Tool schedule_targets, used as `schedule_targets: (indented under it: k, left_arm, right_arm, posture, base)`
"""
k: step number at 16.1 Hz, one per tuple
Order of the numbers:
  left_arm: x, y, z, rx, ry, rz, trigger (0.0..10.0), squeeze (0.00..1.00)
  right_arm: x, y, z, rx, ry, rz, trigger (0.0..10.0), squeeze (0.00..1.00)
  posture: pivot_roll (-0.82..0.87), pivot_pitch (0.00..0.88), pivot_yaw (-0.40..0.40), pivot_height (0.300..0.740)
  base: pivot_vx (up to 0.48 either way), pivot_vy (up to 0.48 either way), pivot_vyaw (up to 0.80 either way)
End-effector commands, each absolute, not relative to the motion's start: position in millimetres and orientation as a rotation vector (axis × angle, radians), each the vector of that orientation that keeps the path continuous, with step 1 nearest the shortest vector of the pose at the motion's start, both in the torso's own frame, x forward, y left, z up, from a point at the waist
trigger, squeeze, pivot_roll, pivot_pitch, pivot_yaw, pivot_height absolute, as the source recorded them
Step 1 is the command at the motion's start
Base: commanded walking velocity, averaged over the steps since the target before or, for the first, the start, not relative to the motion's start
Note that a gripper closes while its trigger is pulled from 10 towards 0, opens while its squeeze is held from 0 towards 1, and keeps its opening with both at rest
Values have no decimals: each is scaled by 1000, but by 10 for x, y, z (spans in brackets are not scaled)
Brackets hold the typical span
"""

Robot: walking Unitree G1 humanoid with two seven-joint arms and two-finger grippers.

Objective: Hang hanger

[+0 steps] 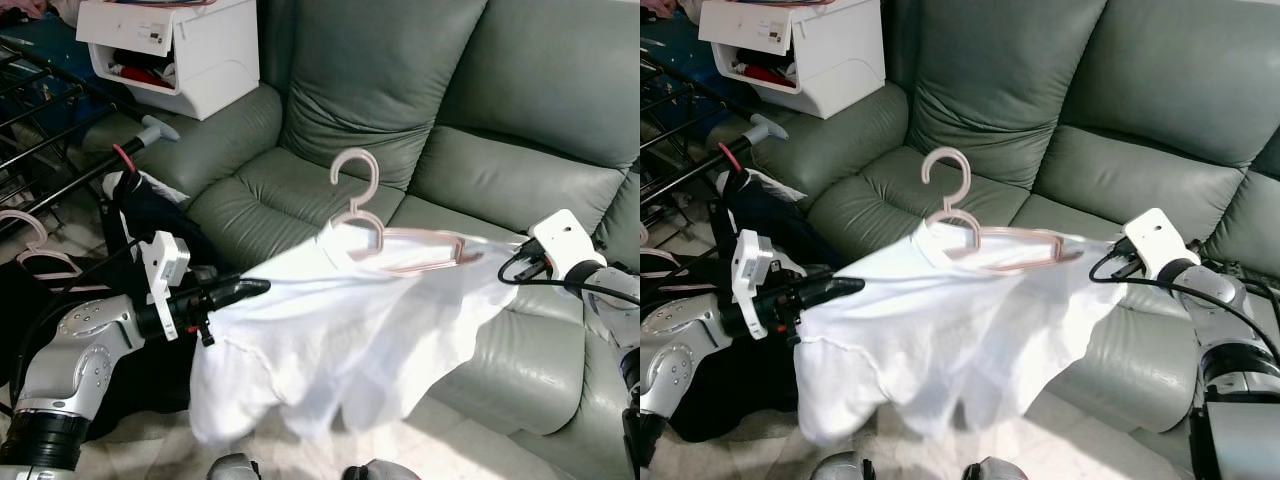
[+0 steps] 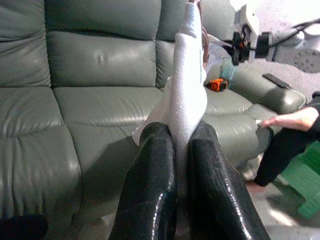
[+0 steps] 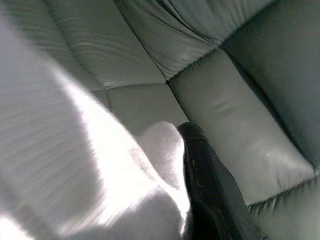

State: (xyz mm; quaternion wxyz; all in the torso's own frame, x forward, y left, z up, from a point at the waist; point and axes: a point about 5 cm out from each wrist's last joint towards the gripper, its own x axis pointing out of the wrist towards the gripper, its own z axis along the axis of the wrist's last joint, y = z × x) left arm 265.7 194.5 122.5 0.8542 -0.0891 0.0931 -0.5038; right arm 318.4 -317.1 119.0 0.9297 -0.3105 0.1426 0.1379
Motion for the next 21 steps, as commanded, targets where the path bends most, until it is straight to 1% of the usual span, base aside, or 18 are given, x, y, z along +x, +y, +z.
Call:
schedule_targets:
  k: [1, 2, 4, 6, 7, 8, 9, 10, 11, 13, 15, 16, 18, 19, 20, 21]
  left_arm:
    - [2752, 2088, 1443, -228, 78, -979, 0, 0]
    - [2754, 2087, 1439, -236, 81, -976, 0, 0]
    - [2745, 2080, 1374, -189, 109, -952, 0, 0]
    - [2769, 2108, 1294, -149, 123, -869, 0, 0]
    - [2793, 2142, 1250, -158, 140, -819, 0, 0]
    - [2786, 2144, 1237, -237, 156, -805, 0, 0]
    - [2772, 2134, 1240, -278, 161, -813, 0, 0]
    - [2767, 2131, 1240, -288, 162, -816, 0, 0]
    - [2763, 2135, 1250, -348, 167, -816, 0, 0]
    - [2787, 2159, 1276, -362, 152, -803, 0, 0]
    - [2795, 2182, 1271, -348, 151, -791, 0, 0]
    - [2784, 2197, 1269, -368, 158, -782, 0, 0]
    - [2752, 2203, 1212, -314, 182, -784, 0, 0]
    - [2745, 2186, 1199, -327, 191, -788, 0, 0]
    - [2742, 2147, 1173, -286, 196, -795, 0, 0]
    - [2748, 2126, 1152, -249, 194, -784, 0, 0]
  right_arm:
    - [3119, -3281, 1189, -698, 321, 273, 0, 0]
    - [3136, -3247, 1196, -693, 310, 289, 0, 0]
    - [3165, -3143, 1204, -624, 282, 360, 0, 0]
    - [3174, -3028, 1257, -539, 226, 480, 0, 0]
    - [3166, -3001, 1275, -532, 217, 529, 0, 0]
    - [3107, -3005, 1242, -636, 243, 595, 0, 0]
    - [3026, -3047, 1196, -803, 287, 658, 0, 0]
    - [2976, -3081, 1176, -896, 316, 700, 0, 0]
    - [2915, -3151, 1155, -1045, 369, 744, 0, 0]
    - [2757, -3403, 1081, -1292, 547, 782, 0, 0]
    - [2700, -3480, 1087, -1239, 587, 776, 0, 0]
    - [2682, -3482, 1125, -1239, 576, 815, 0, 0]
    - [2764, -3444, 1238, -1048, 509, 773, 0, 0]
    - [2830, -3415, 1318, -977, 465, 757, 0, 0]
    - [3035, -3340, 1560, -783, 322, 665, 0, 0]
    - [3165, -3277, 1745, -689, 218, 617, 0, 0]
  posture:
    - [-38, 0, -13, 740]
    - [-39, 0, -13, 740]
    - [-32, 0, -14, 740]
    - [-28, 0, -15, 740]
    - [-29, 0, -16, 740]
    - [-32, 0, -16, 740]
    - [-33, 0, -16, 740]
    - [-33, 0, -16, 740]
    - [-33, 0, -16, 740]
    - [-35, 0, -19, 740]
    - [-29, 0, -23, 740]
    - [-29, 0, -23, 740]
    - [-27, 0, -21, 740]
    - [-27, 0, -21, 740]
    - [-27, 0, -21, 740]
    - [-27, 0, -22, 740]
  base:
    - [0, 0, 0]
    - [0, 0, 0]
    - [0, 0, 0]
    - [0, 0, 0]
    - [0, 0, 0]
    - [0, 0, 0]
    - [0, 0, 0]
    - [0, 0, 0]
    - [0, 0, 0]
    - [0, 0, 0]
    - [0, 0, 0]
    - [0, 0, 0]
    - [0, 0, 0]
    - [0, 0, 0]
    - [0, 0, 0]
    - [0, 0, 0]
